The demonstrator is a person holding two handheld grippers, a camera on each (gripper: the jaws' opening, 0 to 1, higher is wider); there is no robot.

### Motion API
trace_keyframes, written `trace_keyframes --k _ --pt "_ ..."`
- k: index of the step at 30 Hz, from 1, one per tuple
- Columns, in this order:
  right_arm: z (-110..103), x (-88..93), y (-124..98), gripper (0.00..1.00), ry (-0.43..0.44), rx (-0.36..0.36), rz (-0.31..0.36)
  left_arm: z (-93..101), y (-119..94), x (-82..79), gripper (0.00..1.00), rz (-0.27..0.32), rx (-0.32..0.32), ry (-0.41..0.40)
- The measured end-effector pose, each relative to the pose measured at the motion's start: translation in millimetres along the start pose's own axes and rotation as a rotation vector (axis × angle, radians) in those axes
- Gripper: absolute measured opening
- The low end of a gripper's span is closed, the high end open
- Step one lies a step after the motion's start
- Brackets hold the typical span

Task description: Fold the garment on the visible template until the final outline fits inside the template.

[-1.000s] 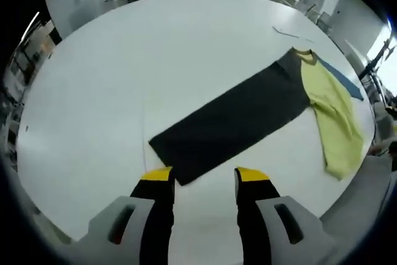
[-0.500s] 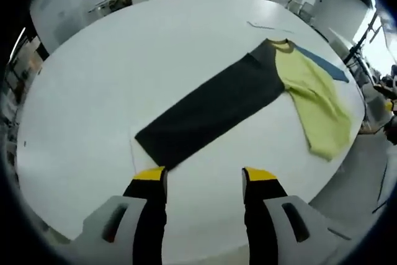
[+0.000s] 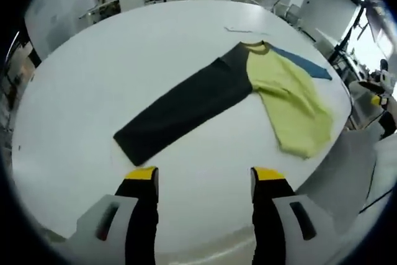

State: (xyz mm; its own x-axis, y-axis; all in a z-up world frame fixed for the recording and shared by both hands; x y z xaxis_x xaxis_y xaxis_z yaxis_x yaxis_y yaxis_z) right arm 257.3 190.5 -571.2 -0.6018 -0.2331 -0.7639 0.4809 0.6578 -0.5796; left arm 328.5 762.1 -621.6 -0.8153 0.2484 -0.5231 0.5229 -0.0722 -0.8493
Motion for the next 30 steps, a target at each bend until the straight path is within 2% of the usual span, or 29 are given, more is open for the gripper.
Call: trace_keyframes --k 2,5,9,17,20,24,30 --pt "-1 0.6 0 0.86 0.002 -0.003 0.004 20.2 -7 -1.2 0.61 0.035 0.026 -0.022" --pt "-2 1.8 0 0.86 0.002 -0.008 0.003 41.7 -14 5.8 0.68 0.029 0.043 -0.015" --pt "-3 1.6 -1 0.86 0.000 -0.015 0.009 50.1 -19 13.3 0.73 -0.003 0.051 -0.006" --pt "-3 5.7 -7 0.86 -0.001 -0.016 0.014 60.7 -35 14.6 0.79 0.016 0.048 0.010" --pt "-4 7.6 -9 0.86 -0.002 -0.016 0.011 65.6 -37 20.0 0.80 0.013 0.056 0.008" --pt "-5 7.6 -11 0.86 -0.006 -0.016 0.016 77.6 -47 28.2 0.81 -0.001 0.101 -0.004" --pt "-5 8.5 -12 0.86 -0.009 -0.022 0.015 82.5 -57 36.2 0.83 0.002 0.107 -0.005"
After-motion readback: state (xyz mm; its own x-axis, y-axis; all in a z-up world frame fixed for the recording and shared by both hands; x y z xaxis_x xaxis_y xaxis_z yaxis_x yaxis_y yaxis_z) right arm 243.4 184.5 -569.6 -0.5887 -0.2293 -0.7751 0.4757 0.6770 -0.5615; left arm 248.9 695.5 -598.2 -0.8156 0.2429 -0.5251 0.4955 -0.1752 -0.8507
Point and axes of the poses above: the point that each gripper's makers call its tool centre point, and the gripper's own axes: y roughly forward along the fingers, z roughly to its right, x roughly out of its underside, the point moved 4 cm from there along -y, roughly backward along the fingers, and after that the axes turned 13 degrees about -x, right-handed, at the moved point
